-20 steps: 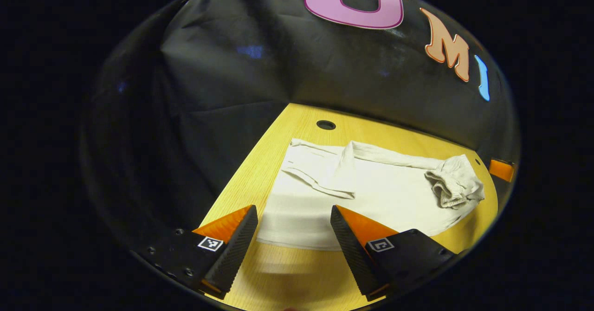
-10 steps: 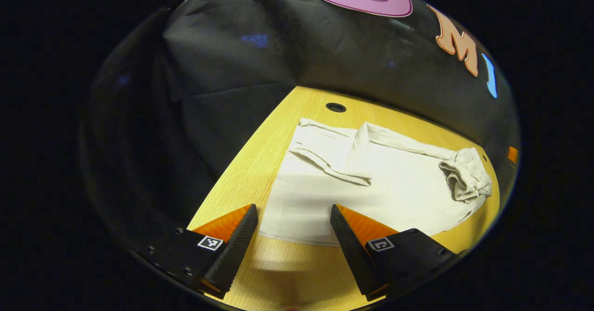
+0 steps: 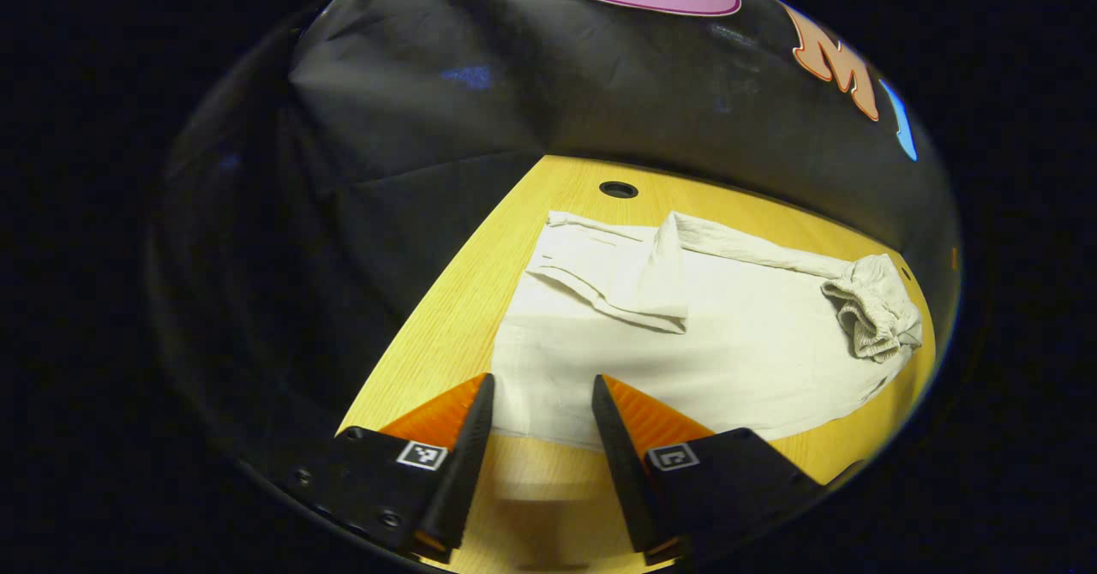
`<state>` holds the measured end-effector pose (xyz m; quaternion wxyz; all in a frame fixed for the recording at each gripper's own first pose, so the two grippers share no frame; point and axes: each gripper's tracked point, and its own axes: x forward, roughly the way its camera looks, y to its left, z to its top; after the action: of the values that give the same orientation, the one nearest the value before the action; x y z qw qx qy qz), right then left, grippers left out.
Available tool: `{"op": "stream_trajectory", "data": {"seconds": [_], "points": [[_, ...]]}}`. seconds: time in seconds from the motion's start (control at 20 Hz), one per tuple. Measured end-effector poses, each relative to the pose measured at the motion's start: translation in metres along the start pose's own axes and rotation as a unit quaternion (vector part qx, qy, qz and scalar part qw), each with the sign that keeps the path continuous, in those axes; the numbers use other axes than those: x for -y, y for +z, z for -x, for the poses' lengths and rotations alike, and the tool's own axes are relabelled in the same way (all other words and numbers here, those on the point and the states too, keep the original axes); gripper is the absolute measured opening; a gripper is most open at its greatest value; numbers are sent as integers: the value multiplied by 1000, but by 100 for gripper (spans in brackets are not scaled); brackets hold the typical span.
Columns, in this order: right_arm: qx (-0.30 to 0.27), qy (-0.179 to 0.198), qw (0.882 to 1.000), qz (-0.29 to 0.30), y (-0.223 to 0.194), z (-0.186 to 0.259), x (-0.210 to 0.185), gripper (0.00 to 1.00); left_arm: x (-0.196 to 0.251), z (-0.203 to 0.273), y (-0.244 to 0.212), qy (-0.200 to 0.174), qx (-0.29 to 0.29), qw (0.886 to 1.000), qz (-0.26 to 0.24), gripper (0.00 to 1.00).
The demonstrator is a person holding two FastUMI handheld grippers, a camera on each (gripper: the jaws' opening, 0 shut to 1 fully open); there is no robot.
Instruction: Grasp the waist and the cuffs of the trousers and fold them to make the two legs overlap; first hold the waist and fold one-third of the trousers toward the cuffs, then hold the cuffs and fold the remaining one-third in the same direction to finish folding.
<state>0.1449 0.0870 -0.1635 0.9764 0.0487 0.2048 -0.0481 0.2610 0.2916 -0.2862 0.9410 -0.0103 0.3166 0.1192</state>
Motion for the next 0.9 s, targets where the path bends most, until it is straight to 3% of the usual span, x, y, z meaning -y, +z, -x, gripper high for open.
{"op": "stream_trajectory", "data": {"seconds": [0.05, 0.1, 0.15, 0.25, 0.35, 0.5, 0.65, 0.85, 0.9], "points": [[-1, 0, 1000, 2, -1, 0, 0, 92, 4, -1, 0, -5, 2, 1000, 0, 55], [-2, 0, 1000, 4, -2, 2, 1, 92, 9, -1, 2, -14, 5, 1000, 2, 47], [-4, 0, 1000, 1, -2, 4, 1, 92, 13, -1, 4, -19, 9, 1000, 5, 28], [-1, 4, 1000, -10, 2, 8, 1, 96, 15, -3, 8, -13, 14, 1000, 9, 6], [4, -2, 1000, -10, 6, 11, 8, 97, 19, -1, 11, -9, 17, 1000, 12, 0], [8, -9, 1000, -17, 14, 19, 22, 92, 32, 5, 23, -21, 30, 999, 25, 1], [18, -18, 999, -24, 22, 27, 39, 96, 50, 17, 40, -37, 42, 998, 30, 0], [26, -24, 999, -16, 30, 38, 61, 92, 93, 39, 77, -66, 77, 995, 7, 0], [27, -24, 999, -12, 32, 41, 67, 97, 106, 44, 86, -72, 85, 994, -4, 0]]}}
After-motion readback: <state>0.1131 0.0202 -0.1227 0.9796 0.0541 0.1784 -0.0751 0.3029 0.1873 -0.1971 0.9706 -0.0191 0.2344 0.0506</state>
